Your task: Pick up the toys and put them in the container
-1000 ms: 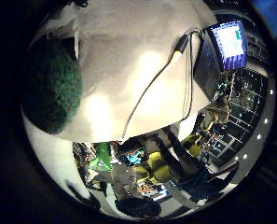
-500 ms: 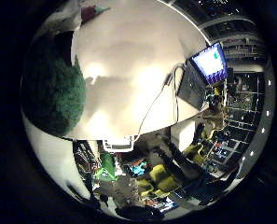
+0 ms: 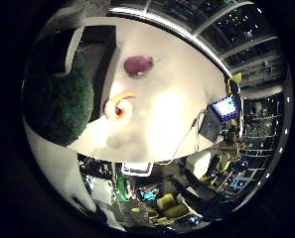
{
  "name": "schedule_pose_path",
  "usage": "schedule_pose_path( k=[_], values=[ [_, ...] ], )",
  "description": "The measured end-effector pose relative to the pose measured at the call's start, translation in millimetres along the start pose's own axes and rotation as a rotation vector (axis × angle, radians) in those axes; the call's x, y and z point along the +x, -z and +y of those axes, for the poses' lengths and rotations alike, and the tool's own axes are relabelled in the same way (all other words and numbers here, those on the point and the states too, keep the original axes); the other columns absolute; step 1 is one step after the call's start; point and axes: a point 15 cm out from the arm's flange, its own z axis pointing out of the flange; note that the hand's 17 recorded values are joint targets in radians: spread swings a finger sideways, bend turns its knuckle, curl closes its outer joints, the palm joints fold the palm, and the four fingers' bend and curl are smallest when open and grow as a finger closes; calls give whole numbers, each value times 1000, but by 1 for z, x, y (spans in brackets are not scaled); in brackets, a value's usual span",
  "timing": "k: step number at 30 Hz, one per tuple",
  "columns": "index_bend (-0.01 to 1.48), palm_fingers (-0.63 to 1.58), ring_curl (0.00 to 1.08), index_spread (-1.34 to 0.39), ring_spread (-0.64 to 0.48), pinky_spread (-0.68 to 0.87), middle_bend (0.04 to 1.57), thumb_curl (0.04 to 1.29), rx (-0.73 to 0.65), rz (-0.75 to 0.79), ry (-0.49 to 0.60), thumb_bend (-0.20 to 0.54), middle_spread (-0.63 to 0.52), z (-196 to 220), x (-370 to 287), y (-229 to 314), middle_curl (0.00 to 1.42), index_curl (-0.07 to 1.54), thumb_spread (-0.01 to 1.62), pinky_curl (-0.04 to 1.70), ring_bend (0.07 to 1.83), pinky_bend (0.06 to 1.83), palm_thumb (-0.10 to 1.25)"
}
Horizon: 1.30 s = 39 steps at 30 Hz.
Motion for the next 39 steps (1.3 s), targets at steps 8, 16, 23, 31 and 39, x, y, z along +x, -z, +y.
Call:
schedule_pose_path(
  k=[8,16,23,31,39],
  values=[
    [1203,1208,570,-176,-166,-194,1351,429,122,-93,17,-17,-88,-45,-70,-22,594,647,1088,1262,1440,1019,789],
    [686,423,498,-324,-200,-328,1018,434,67,-121,69,-18,-140,-39,-108,-79,488,537,1066,1047,1251,909,783],
    [382,-200,227,-495,146,265,438,429,-64,-80,146,-25,39,-15,-104,-102,286,339,1069,773,573,568,759],
    [157,-51,179,-519,240,487,187,415,-58,-52,149,-26,118,-15,-91,-94,256,282,1037,553,354,432,736],
    [163,70,202,-456,210,491,212,390,-63,109,109,-26,84,8,-5,-42,295,277,1034,442,327,391,690]
  ],
)
